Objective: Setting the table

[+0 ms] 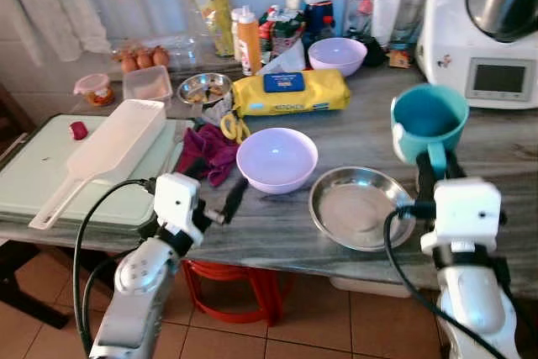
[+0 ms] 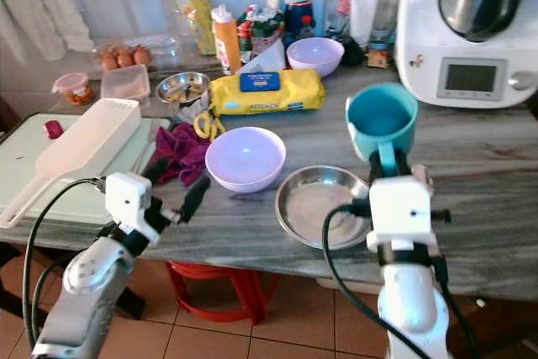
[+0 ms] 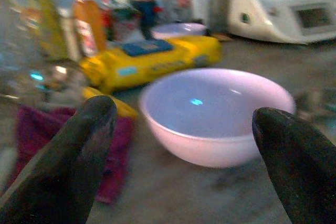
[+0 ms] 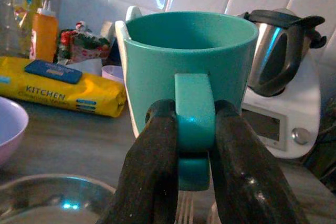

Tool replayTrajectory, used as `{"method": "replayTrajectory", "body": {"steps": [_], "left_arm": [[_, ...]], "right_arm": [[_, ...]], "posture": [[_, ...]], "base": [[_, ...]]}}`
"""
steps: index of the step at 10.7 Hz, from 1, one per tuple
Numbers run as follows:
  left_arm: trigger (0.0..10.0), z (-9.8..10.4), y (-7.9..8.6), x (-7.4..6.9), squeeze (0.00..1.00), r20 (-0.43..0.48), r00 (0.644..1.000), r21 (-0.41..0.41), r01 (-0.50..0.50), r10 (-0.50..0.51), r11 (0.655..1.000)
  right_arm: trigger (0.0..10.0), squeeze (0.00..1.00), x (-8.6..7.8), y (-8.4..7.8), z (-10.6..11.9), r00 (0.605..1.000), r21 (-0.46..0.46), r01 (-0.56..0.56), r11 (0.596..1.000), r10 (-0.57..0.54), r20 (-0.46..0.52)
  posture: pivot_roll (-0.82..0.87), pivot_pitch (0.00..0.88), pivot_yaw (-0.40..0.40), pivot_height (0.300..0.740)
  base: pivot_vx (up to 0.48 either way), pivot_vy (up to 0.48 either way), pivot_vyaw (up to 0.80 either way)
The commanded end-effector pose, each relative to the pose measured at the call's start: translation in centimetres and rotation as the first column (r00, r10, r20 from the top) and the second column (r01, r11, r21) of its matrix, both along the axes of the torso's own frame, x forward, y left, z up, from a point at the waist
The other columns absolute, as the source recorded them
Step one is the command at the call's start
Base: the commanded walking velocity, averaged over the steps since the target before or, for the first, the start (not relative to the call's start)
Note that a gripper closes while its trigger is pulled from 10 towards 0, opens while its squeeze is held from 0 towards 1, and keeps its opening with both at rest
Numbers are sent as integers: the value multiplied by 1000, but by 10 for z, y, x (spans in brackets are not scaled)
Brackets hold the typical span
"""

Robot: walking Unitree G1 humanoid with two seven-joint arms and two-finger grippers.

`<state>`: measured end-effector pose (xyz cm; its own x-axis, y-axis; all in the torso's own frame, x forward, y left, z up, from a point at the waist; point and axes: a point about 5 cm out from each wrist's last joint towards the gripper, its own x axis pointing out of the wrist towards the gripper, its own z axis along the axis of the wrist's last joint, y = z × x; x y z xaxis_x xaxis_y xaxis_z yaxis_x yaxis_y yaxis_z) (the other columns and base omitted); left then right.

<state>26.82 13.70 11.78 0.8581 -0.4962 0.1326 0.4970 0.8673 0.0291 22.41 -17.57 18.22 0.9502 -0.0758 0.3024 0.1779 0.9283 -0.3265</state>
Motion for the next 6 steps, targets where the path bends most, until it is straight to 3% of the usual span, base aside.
{"method": "replayTrajectory", "body": {"steps": [1,6], "left_arm": [[10000,2,-5,-6,0,-9,992,14,127,-127,992],[10000,3,0,-12,0,-13,974,43,225,-224,973]], "right_arm": [[10000,0,5,-3,2,1000,17,-1,1000,1,-4],[10000,0,33,-24,16,1000,54,-1,999,1,-3]], "posture": [[-274,82,91,740],[-275,96,89,740]], "base": [[0,0,0],[0,0,0]]}}
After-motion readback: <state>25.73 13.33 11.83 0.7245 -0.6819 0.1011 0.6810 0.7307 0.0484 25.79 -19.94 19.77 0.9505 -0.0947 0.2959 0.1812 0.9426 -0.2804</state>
